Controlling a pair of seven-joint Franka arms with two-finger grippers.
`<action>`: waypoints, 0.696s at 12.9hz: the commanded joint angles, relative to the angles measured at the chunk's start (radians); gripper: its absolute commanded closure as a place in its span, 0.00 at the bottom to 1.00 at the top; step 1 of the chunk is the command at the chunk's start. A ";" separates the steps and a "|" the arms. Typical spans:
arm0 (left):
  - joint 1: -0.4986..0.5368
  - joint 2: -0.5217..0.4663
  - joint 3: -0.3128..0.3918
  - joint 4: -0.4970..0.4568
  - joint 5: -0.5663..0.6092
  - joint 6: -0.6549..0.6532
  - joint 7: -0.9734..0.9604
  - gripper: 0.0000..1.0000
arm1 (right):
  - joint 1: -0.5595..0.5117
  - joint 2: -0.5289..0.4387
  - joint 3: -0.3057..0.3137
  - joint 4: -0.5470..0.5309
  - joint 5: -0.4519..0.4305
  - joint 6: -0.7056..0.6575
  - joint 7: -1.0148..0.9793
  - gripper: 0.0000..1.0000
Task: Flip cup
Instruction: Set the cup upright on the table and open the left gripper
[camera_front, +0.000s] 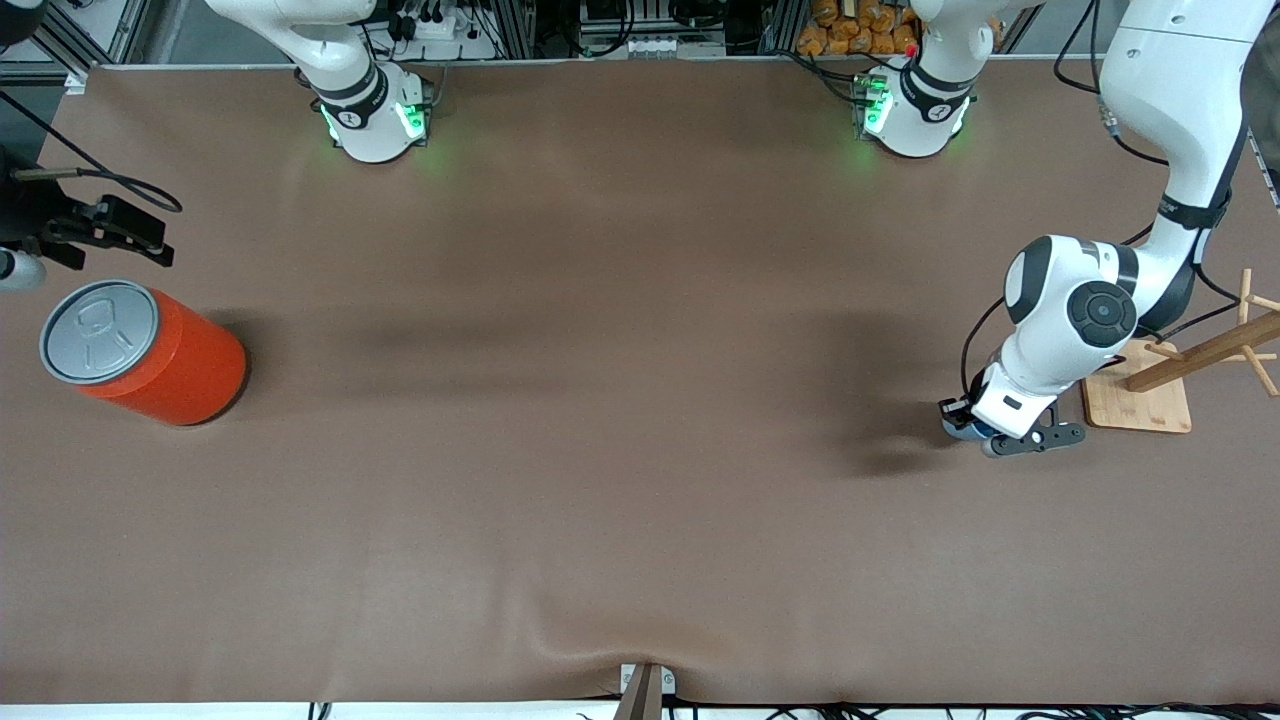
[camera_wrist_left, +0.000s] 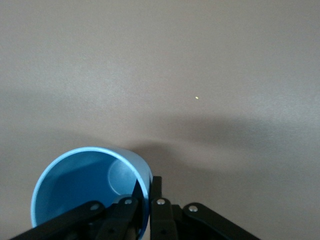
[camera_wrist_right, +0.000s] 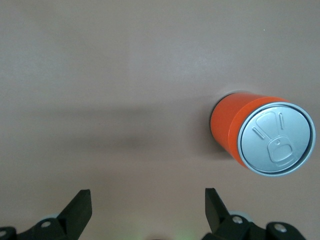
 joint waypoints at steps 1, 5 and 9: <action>0.008 -0.009 -0.002 0.011 0.026 -0.009 -0.032 0.00 | -0.005 -0.006 0.008 0.030 0.014 -0.028 0.026 0.00; 0.007 -0.064 -0.052 0.230 -0.081 -0.358 -0.029 0.00 | 0.030 0.003 0.007 0.047 0.020 -0.046 0.112 0.00; 0.011 -0.130 -0.095 0.477 -0.087 -0.627 -0.006 0.00 | 0.021 0.006 0.001 0.073 0.032 -0.049 0.109 0.00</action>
